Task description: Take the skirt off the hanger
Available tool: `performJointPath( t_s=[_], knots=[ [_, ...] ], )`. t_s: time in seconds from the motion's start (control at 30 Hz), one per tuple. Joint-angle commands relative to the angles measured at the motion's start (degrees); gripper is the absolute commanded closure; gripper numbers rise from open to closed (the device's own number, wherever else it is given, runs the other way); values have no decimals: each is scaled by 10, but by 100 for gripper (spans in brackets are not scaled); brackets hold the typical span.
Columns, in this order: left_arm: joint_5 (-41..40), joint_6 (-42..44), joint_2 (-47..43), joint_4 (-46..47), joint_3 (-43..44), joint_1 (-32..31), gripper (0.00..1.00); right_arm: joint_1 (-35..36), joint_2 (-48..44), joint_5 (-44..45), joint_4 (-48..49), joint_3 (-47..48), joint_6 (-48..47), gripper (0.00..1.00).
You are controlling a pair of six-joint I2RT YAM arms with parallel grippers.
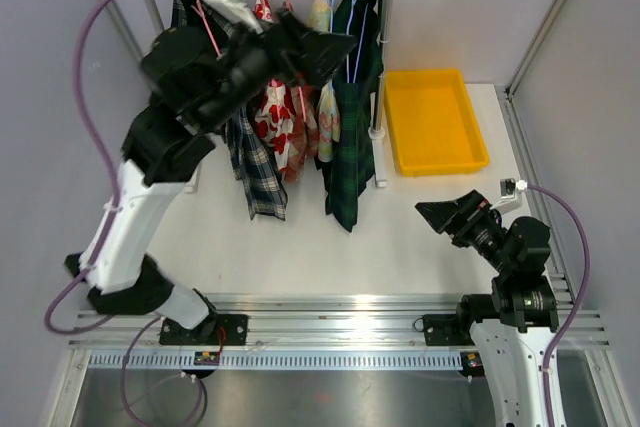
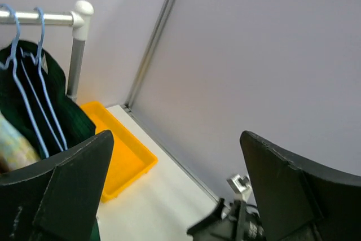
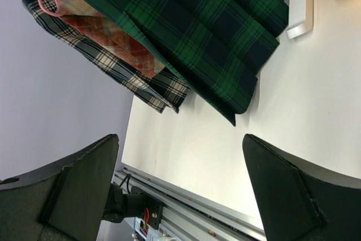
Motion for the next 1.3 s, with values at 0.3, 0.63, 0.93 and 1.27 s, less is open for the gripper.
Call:
performJointPath(
  t_s=[0.3, 0.63, 0.93, 1.27],
  knots=[
    [-243, 155, 281, -32, 158, -54, 6, 0, -14, 16, -81, 13, -78, 1],
    [-300, 165, 274, 12, 106, -55, 10, -1, -18, 31, -108, 10, -97, 1],
    [-323, 190, 259, 25, 79, -51, 10, 0, -17, 22, -78, -22, -80, 1],
    [-270, 154, 302, 23, 115, -6, 11, -1, -19, 28, -91, -27, -92, 0]
  ],
)
